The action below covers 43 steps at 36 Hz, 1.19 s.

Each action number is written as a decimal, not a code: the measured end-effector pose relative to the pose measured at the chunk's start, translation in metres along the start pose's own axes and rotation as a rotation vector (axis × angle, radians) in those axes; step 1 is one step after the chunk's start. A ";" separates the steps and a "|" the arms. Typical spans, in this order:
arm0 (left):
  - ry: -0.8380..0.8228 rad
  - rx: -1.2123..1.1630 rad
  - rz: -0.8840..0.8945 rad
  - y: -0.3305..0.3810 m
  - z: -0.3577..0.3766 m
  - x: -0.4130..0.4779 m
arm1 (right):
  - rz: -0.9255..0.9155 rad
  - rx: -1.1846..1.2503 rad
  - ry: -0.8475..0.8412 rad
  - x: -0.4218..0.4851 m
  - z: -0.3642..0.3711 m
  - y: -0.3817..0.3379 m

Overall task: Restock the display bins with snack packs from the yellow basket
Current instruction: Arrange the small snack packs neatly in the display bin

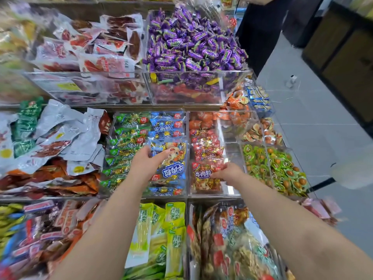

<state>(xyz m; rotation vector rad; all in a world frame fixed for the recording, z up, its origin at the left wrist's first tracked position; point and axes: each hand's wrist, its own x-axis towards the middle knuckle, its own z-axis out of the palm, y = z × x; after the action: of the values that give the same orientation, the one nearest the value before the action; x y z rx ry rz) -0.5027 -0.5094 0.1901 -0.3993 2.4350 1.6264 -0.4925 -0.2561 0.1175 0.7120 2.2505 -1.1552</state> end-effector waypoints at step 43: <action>-0.080 0.052 0.011 -0.014 -0.007 0.004 | 0.007 0.626 0.082 0.059 0.019 -0.007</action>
<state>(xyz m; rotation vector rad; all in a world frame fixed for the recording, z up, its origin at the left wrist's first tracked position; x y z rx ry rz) -0.5018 -0.5213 0.1790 -0.3068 2.4194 1.5483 -0.5366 -0.2626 0.0736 1.0104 1.9359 -1.8827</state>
